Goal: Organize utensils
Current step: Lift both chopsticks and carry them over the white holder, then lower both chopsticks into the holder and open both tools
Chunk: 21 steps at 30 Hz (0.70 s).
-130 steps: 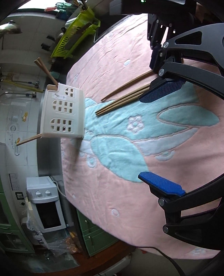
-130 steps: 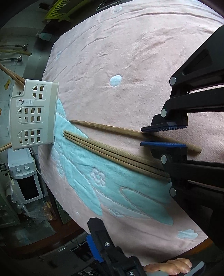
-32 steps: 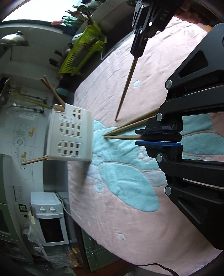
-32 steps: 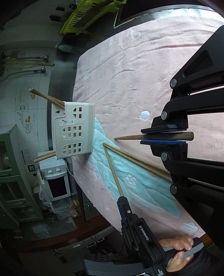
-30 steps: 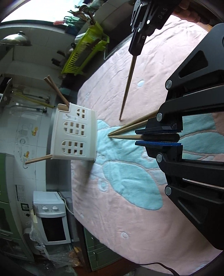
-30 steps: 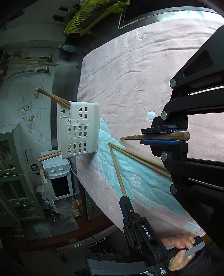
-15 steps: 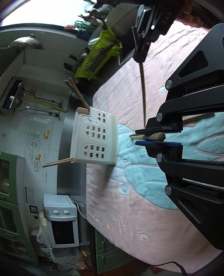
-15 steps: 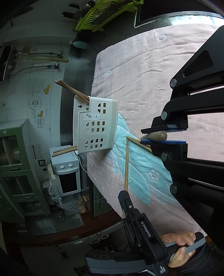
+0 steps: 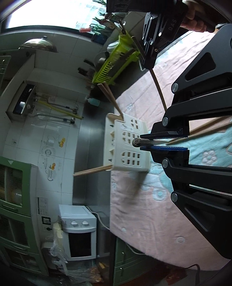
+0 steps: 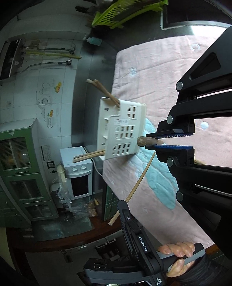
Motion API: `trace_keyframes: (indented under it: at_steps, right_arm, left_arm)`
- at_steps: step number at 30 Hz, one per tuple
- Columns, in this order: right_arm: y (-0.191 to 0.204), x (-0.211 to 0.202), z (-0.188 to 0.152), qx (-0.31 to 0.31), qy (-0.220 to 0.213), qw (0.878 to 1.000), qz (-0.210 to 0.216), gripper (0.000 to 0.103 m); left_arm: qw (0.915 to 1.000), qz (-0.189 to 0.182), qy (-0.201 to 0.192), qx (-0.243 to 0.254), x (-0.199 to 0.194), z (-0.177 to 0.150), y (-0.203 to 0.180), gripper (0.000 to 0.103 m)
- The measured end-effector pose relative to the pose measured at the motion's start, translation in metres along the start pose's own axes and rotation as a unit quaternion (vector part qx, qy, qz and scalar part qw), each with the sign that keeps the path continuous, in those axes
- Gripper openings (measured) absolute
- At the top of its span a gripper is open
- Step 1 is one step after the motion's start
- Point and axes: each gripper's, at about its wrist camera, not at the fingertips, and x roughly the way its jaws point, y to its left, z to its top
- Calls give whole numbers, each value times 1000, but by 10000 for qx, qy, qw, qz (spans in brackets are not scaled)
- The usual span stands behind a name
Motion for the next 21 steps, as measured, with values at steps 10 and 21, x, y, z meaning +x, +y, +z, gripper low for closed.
trace_keyframes:
  at_steps: [10, 21]
  right_arm:
    - [-21, -11, 84, -262, -190, 9994, -145, 7]
    - [-45, 24, 133, -348, -59, 9972, -658, 7]
  left_arm:
    - [9985, -21, -527, 159, -9, 82, -6, 5]
    - [9975, 301, -609, 195, 24, 137, 5, 5]
